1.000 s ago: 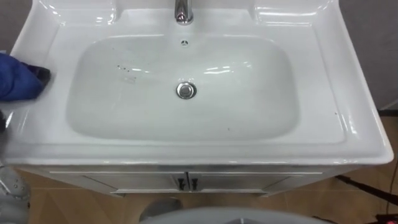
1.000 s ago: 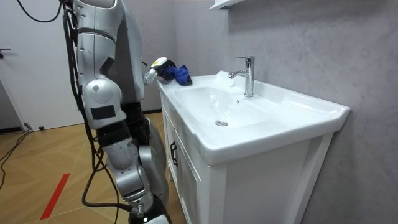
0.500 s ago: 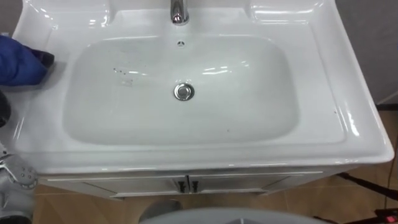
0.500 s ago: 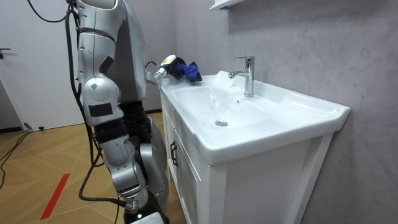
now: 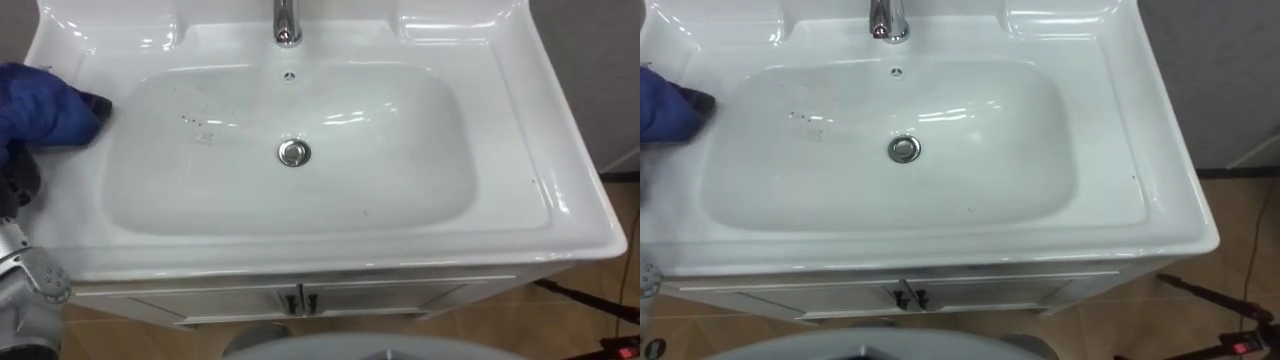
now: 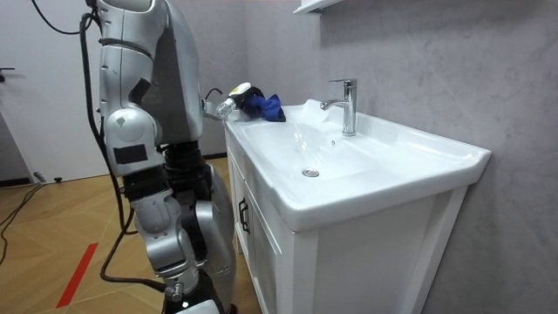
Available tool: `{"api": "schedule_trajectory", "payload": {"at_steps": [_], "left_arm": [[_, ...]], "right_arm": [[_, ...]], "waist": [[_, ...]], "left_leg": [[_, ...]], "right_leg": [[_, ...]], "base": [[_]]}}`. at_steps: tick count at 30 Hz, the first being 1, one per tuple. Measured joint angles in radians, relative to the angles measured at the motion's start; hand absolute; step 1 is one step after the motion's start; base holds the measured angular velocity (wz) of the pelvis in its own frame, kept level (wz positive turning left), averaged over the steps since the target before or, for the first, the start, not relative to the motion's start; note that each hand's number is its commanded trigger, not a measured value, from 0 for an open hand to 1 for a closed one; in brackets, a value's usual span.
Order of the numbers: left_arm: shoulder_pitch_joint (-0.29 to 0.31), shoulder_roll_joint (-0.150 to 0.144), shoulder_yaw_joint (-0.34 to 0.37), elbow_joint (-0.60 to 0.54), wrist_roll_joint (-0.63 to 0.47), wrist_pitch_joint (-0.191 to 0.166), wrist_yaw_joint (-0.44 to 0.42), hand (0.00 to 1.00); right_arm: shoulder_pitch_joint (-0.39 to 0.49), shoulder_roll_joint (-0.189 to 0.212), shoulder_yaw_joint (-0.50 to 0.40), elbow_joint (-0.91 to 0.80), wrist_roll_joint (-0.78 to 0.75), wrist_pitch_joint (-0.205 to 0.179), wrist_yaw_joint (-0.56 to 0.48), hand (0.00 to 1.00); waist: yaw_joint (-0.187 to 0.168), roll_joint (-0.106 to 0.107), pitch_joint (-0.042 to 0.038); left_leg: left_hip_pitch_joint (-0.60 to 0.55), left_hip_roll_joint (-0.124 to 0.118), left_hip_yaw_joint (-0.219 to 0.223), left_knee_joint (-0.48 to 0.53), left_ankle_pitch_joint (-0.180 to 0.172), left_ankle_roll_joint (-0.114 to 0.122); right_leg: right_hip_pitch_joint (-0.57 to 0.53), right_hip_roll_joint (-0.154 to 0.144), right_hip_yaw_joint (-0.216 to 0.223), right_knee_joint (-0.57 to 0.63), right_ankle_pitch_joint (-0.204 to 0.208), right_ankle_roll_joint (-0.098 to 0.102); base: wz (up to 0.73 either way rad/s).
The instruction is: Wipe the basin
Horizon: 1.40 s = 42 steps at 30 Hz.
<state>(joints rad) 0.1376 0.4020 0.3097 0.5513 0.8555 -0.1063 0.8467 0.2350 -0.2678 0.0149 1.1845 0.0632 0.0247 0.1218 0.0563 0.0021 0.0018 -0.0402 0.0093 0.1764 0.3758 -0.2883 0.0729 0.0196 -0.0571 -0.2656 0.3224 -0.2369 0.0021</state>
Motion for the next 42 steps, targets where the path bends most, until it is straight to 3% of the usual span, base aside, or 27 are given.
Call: {"api": "schedule_trajectory", "payload": {"at_steps": [4, 6, 7, 8, 9, 10, 15, 19, 33, 42], "left_arm": [[0.000, -0.011, -0.001, 0.002, 0.012, 0.022, -0.012, 1.00], [0.008, -0.032, 0.000, 0.009, 0.012, 0.036, -0.013, 1.00], [0.011, -0.039, 0.000, 0.012, 0.012, 0.038, -0.014, 0.93], [0.018, -0.048, -0.001, 0.019, 0.012, 0.040, -0.017, 0.61], [0.022, -0.056, -0.001, 0.019, 0.012, 0.041, -0.023, 0.11], [0.022, -0.060, -0.001, 0.019, 0.012, 0.042, -0.026, 0.00], [0.022, -0.066, -0.010, 0.013, 0.012, 0.058, -0.048, 0.00], [0.021, -0.076, -0.017, 0.009, 0.012, 0.061, -0.053, 0.00], [0.020, -0.076, -0.021, -0.025, 0.010, 0.061, -0.065, 0.00], [0.012, -0.075, -0.033, -0.025, 0.000, 0.061, -0.068, 0.00]], "right_arm": [[0.007, 0.000, 0.000, -0.016, -0.003, 0.013, 0.001, 0.00], [0.009, 0.000, 0.000, -0.021, -0.005, 0.022, 0.004, 0.00], [0.010, 0.000, 0.000, -0.021, -0.009, 0.022, 0.006, 0.00], [0.008, 0.000, 0.000, -0.021, -0.022, 0.023, 0.013, 0.00], [0.006, 0.000, 0.000, -0.027, -0.034, 0.032, 0.020, 0.00], [0.005, 0.000, 0.000, -0.027, -0.035, 0.036, 0.024, 0.00], [-0.014, -0.001, 0.000, -0.028, -0.034, 0.045, 0.033, 0.00], [-0.027, -0.001, 0.000, -0.030, -0.040, 0.061, 0.033, 0.00], [-0.042, -0.001, 0.000, -0.031, -0.035, 0.059, 0.023, 0.00], [-0.049, -0.001, 0.000, -0.029, -0.028, 0.050, 0.022, 0.00]], "waist": [[-0.004, 0.010, -0.0021], [-0.003, 0.017, -0.0021], [-0.004, 0.017, -0.0024], [-0.006, 0.017, -0.0032], [-0.006, 0.012, -0.0073], [-0.005, 0.011, -0.0077], [-0.003, 0.004, -0.0117], [-0.003, 0.001, -0.0117], [-0.001, -0.014, -0.0105], [-0.007, -0.002, -0.0012]], "left_leg": [[0.002, 0.000, 0.004, 0.002, -0.001, 0.000], [0.013, 0.001, 0.013, -0.001, -0.002, 0.001], [0.016, 0.000, 0.015, -0.004, -0.002, 0.001], [0.017, 0.000, 0.017, -0.005, -0.002, 0.001], [0.017, -0.001, 0.019, -0.006, -0.002, 0.002], [0.016, -0.001, 0.021, -0.006, -0.001, 0.002], [0.016, -0.002, 0.031, -0.006, 0.000, 0.003], [0.015, -0.005, 0.032, -0.005, 0.002, 0.007], [0.012, -0.005, 0.027, -0.002, 0.002, 0.007], [0.013, -0.005, 0.014, -0.001, 0.002, 0.007]], "right_leg": [[-0.001, 0.000, 0.006, 0.002, 0.001, 0.000], [-0.002, -0.001, 0.017, 0.006, 0.001, 0.000], [-0.003, -0.002, 0.017, 0.007, 0.001, 0.000], [-0.004, -0.003, 0.017, 0.007, 0.000, 0.000], [-0.007, -0.004, 0.017, 0.012, 0.000, 0.000], [-0.010, -0.005, 0.017, 0.019, 0.000, 0.000], [-0.017, -0.010, 0.017, 0.021, -0.001, 0.001], [-0.017, -0.013, 0.016, 0.021, -0.003, 0.002], [-0.013, -0.012, 0.016, 0.014, -0.004, 0.002], [-0.002, -0.006, 0.015, 0.001, -0.004, 0.003]], "base": [[-0.06], [-0.13], [-0.10], [-0.08], [-0.09], [-0.09], [-0.05], [0.00], [0.00], [0.04]]}}
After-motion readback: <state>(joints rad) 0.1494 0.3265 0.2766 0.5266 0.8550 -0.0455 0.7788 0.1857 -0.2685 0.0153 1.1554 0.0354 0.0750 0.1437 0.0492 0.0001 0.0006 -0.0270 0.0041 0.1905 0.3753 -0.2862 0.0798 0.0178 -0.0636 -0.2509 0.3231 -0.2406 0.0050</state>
